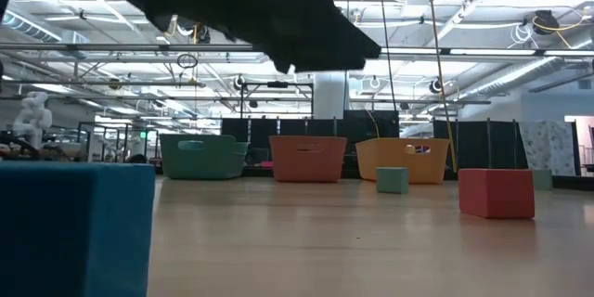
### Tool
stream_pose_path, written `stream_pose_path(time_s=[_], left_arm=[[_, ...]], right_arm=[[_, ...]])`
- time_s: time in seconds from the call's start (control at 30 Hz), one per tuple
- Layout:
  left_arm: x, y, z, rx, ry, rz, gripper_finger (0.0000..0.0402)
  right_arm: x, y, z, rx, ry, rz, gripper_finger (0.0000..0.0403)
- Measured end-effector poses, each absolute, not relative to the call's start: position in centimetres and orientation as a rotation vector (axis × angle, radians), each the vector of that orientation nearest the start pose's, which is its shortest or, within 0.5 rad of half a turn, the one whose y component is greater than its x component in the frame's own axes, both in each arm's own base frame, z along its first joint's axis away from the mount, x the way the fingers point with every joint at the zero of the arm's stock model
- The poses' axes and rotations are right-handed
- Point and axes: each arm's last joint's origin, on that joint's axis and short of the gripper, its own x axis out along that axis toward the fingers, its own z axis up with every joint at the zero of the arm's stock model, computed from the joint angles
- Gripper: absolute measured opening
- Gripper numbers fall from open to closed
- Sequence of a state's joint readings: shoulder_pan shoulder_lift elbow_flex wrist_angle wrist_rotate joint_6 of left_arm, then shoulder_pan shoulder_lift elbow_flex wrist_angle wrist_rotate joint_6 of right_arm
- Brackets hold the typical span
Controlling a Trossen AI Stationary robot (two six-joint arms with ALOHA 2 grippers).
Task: Sort blocks by size
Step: Put the green thick rectangular block into the orange bin
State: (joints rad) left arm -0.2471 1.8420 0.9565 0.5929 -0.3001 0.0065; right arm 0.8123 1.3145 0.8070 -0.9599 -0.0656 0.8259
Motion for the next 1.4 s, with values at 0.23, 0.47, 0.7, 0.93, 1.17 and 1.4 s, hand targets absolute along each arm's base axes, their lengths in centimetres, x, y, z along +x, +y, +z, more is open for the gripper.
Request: stream_pose_path(time_s=[0.23, 0.47, 0.7, 0.93, 1.17, 1.4], left_arm=[[37.9, -9.6, 16.2, 0.055, 0.259, 0.034, 0.0242], [37.7, -10.0, 16.0, 0.067, 0.27, 0.022, 0.0241], [37.7, -10.0, 16.0, 0.069, 0.271, 0.021, 0.0242], [37.7, -10.0, 16.0, 0.068, 0.27, 0.021, 0.0241], [37.7, -10.0, 16.0, 0.065, 0.271, 0.022, 0.0241], [37.7, -10.0, 16.0, 0.063, 0.274, 0.02, 0.0241]], right_arm=[[13.7, 16.2, 18.6, -0.019, 1.554, 0.132, 0.0202], [13.6, 17.2, 17.2, -0.175, 1.538, 0.166, 0.0242], [14.0, 18.2, 15.9, -0.254, 1.532, 0.237, 0.0258], [14.5, 18.5, 15.6, -0.25, 1.499, 0.261, 0.0223], [15.3, 18.6, 15.6, -0.225, 1.443, 0.267, 0.018], [16.6, 18.9, 15.8, -0.172, 1.357, 0.31, 0.0161]])
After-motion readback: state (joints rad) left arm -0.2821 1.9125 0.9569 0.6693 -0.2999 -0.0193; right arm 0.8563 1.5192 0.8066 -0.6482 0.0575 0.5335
